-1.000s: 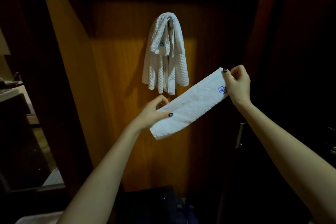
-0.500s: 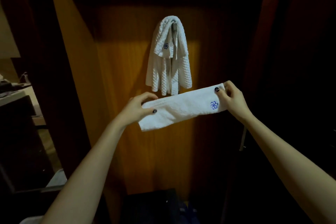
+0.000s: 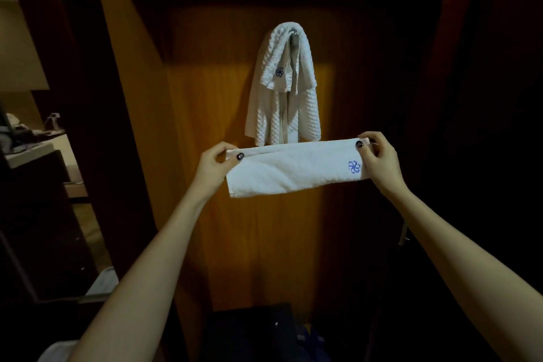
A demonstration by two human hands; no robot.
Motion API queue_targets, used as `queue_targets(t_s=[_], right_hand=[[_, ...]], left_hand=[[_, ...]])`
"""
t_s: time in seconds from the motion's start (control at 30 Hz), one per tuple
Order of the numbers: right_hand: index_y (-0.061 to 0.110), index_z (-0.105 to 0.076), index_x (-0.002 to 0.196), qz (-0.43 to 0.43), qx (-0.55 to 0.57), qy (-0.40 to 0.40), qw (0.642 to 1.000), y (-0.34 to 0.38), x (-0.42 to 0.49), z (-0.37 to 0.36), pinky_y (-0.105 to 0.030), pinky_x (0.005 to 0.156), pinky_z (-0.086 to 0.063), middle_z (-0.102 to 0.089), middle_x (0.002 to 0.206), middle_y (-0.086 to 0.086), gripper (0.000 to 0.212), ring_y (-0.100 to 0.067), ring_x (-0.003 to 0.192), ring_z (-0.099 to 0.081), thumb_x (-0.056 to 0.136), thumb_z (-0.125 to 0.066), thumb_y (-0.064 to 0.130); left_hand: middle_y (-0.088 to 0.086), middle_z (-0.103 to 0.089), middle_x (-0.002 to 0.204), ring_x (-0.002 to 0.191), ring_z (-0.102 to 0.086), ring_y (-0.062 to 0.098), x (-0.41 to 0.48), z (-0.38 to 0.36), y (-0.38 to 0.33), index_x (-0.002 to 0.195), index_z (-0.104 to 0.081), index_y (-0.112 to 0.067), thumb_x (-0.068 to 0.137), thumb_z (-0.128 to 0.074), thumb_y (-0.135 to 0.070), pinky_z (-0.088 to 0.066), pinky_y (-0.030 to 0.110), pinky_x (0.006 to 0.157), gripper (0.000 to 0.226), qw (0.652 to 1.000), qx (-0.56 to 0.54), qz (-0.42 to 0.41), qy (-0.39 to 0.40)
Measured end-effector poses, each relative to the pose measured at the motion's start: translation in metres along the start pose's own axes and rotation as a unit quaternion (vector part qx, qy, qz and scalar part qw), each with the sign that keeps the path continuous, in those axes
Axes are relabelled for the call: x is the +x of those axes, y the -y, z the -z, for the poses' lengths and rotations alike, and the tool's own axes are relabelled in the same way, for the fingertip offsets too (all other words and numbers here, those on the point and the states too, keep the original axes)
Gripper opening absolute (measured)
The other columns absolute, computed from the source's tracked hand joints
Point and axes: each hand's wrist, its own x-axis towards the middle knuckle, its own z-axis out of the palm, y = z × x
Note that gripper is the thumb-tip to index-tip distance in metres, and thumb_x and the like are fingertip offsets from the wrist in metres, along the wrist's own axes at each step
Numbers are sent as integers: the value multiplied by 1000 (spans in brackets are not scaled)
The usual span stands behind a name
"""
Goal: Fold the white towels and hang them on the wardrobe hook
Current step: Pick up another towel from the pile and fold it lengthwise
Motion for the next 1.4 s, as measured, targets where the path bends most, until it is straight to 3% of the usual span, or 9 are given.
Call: queue_targets(t_s=[0.3,0.4,0.53,0.63,0.83,0.97,1.03,1.23,1.4], right_hand=[[16,-60,106,14,-20,-14,1000,6,13,-4,-39,74,-53,-63,95,4,12,-18,92,-63,96,-53,16],[17,-60,105,17,-16,-30,999,6,17,-5,-31,68,-50,-62,90,8,11,-8,84,-60,95,-54,17],[17,-62,104,10,-12,-40,999,5,22,-7,-30,72,-48,-63,92,5,12,-12,88,-60,95,-54,16],[16,-62,104,12,-12,-39,999,1,24,-9,-27,72,-47,-63,93,6,13,-11,89,-60,94,-54,15],[20,-61,98,10,-21,-31,999,-6,24,-14,-12,70,-43,-62,90,13,9,5,83,-57,94,-55,15],[19,-61,99,8,-31,-25,999,-6,25,-19,-11,69,-42,-61,89,14,9,14,80,-56,94,-55,15],[17,-62,101,10,-33,-24,999,-5,26,-21,-16,70,-44,-61,89,15,9,12,81,-56,94,-55,16],[19,-61,103,20,-23,-30,999,1,26,-26,-17,67,-44,-61,88,16,11,5,83,-58,94,-54,18],[22,-61,103,19,-1,-57,998,2,27,-25,-17,71,-45,-62,92,18,14,9,86,-58,94,-52,17]], left_hand=[[-2,-66,105,110,-58,14,2,14,-13,91,-68,-29,93,-57,-5,-44,33,97,26,997,11,38,69],[6,-62,95,98,-58,12,5,15,-19,101,-68,-24,87,-69,-16,-46,37,86,16,993,33,67,93],[-12,-53,89,72,-49,3,10,13,-17,97,-65,-12,80,-75,-10,-39,7,60,20,993,40,69,87],[-7,-51,98,80,-49,3,13,13,-16,83,-65,-5,77,-75,0,-36,5,64,12,998,26,20,54],[-10,-58,98,87,-52,-7,14,17,-16,75,-58,-21,85,-69,-9,-39,7,68,19,996,35,-57,60],[-1,-59,82,71,-48,6,17,21,-9,81,-57,-18,88,-66,-17,-34,14,58,12,996,23,-51,64],[-11,-54,75,65,-43,2,17,24,-8,78,-56,-22,89,-65,-17,-31,13,55,15,997,16,-52,57],[-12,-60,85,81,-57,-3,17,19,-8,95,-57,-26,89,-64,-10,-42,16,70,19,999,12,-4,-33],[-2,-62,71,58,-57,-3,15,23,-6,84,-61,-16,87,-67,-7,-43,15,51,12,996,-59,69,-4]])
